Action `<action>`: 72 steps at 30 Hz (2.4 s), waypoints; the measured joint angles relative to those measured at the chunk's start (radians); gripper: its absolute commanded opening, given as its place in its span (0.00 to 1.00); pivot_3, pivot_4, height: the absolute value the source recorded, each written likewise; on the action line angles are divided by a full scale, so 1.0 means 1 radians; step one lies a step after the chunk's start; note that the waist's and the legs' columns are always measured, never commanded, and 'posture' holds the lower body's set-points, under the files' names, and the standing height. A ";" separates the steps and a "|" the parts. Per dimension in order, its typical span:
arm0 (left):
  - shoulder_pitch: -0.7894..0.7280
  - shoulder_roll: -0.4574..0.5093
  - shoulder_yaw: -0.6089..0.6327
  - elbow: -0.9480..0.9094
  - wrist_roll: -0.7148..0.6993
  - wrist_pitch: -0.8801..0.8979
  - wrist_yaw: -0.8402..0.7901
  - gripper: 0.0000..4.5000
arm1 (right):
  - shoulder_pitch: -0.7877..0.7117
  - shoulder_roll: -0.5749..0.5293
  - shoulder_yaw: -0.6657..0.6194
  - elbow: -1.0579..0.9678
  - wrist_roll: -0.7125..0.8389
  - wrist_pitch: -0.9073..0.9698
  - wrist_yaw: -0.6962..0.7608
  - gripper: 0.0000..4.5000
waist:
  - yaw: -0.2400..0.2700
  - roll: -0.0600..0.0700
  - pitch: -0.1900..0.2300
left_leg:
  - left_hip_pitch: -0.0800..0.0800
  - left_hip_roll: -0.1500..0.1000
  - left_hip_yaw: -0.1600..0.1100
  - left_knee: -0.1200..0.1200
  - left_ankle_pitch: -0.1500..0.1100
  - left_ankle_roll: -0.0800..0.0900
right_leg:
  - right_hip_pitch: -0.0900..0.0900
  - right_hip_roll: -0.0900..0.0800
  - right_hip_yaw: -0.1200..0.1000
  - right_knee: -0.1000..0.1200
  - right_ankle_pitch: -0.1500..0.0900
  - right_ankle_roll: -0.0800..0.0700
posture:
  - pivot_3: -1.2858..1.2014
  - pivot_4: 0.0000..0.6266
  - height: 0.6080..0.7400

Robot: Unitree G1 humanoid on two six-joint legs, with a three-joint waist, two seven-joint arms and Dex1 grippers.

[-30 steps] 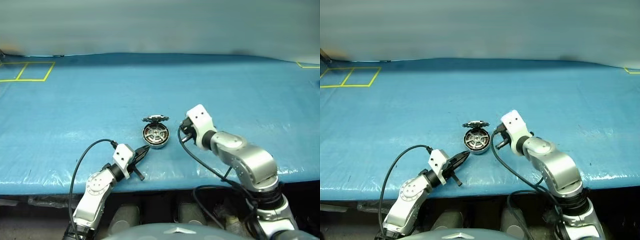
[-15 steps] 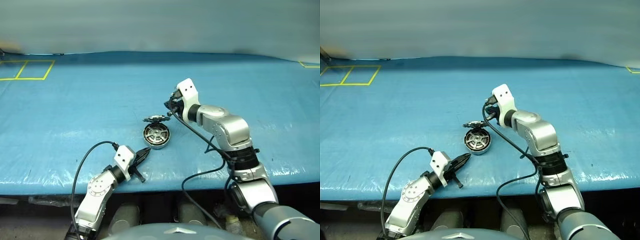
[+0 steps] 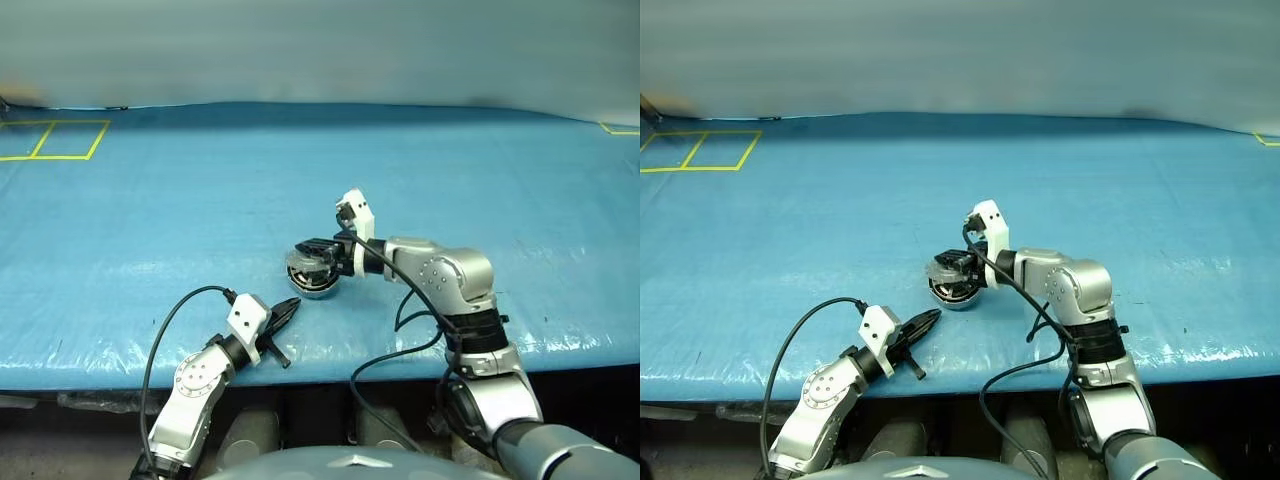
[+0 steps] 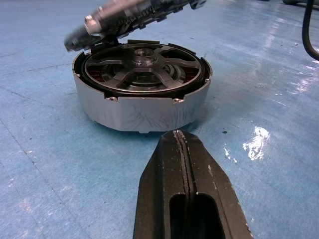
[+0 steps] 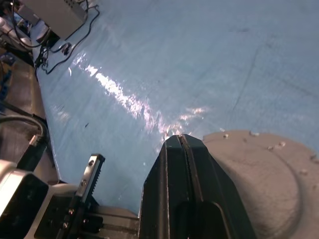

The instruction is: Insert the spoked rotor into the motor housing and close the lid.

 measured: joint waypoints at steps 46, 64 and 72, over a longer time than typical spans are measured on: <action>-0.018 -0.006 -0.019 -0.013 0.000 0.031 -0.011 0.00 | 0.129 -0.188 0.243 -0.076 -0.354 -0.643 0.070 0.99 | 0.001 -0.003 0.003 | 0.001 0.001 0.000 0.003 0.001 -0.002 | 0.002 0.009 0.001 0.000 0.000 0.001 | 0.52 0.24 1.00; -0.004 -0.006 -0.016 -0.025 0.000 0.030 0.005 0.00 | 0.114 -0.168 0.264 0.055 -0.479 -0.778 0.124 0.72 | 0.002 -0.003 0.003 | 0.001 0.001 0.000 0.003 0.003 -0.004 | 0.002 0.008 0.001 0.000 0.000 0.001 | 0.52 0.24 1.00; -0.004 -0.007 -0.017 -0.025 0.000 0.026 0.003 0.00 | 0.127 -0.148 0.265 0.029 -0.473 -0.764 0.126 0.14 | 0.005 -0.003 0.003 | 0.002 0.001 0.000 0.004 0.002 -0.003 | 0.002 0.008 0.001 0.000 0.000 0.001 | 0.52 0.24 1.00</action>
